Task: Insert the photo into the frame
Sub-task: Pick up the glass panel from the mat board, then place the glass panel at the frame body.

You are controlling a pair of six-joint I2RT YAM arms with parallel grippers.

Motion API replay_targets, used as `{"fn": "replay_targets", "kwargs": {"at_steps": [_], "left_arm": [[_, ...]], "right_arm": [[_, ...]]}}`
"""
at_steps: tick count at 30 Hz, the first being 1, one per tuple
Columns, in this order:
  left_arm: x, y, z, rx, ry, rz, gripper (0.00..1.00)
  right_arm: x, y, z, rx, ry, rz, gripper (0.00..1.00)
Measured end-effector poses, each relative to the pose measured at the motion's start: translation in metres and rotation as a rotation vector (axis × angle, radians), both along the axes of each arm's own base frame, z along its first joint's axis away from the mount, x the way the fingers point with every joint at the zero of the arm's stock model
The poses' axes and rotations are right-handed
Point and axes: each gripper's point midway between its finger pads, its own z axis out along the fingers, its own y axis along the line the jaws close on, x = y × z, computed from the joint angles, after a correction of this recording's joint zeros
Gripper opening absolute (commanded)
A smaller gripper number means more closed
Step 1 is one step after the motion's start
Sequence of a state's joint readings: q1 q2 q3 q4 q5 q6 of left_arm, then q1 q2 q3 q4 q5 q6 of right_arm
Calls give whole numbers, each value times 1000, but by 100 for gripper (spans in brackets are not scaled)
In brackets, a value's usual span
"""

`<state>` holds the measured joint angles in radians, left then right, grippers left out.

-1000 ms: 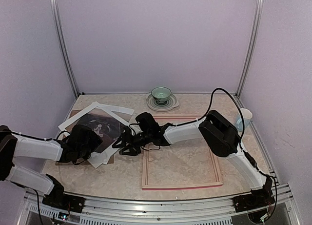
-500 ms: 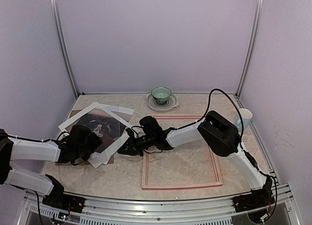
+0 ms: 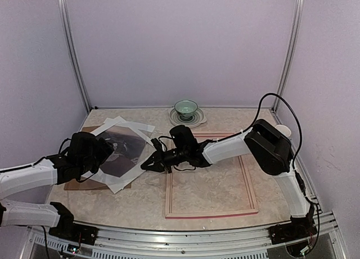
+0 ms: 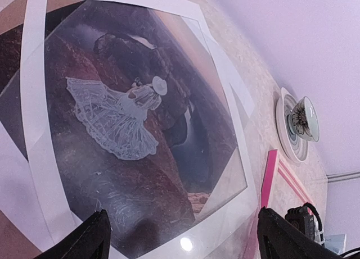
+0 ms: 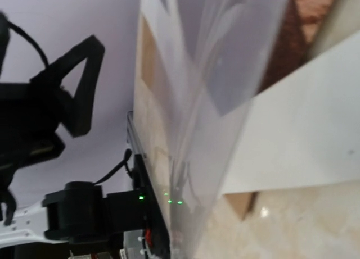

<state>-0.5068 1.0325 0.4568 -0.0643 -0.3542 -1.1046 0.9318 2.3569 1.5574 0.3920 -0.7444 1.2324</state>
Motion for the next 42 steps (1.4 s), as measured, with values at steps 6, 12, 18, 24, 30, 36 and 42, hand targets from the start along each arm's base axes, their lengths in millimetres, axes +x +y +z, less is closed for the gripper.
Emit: {"fn": "replay_targets", "kwargs": {"at_steps": [6,12,18,24,30,36,42], "left_arm": [[1,5,9,21,-22,13,89],[0,6,7,34,-15,13,89],[0,6,6,42,-13,11,89],[0,6,3,47,-4,10,89],[0,4,2,42,0,0,89],[2,0,2,35,6,-12,89],[5,-7,-3,24,18,-36,89]], "right_arm": [[-5,-16,32,26,-60,-5,0],[-11,-31,41,23,-100,0,0],[-23,-60,37,-20,-116,8,0],[-37,-85,43,-38,-144,18,0],[-49,-114,37,-79,-155,24,0],[-59,-147,28,-131,-161,16,0],[-64,-180,26,-156,-171,-8,0]]}}
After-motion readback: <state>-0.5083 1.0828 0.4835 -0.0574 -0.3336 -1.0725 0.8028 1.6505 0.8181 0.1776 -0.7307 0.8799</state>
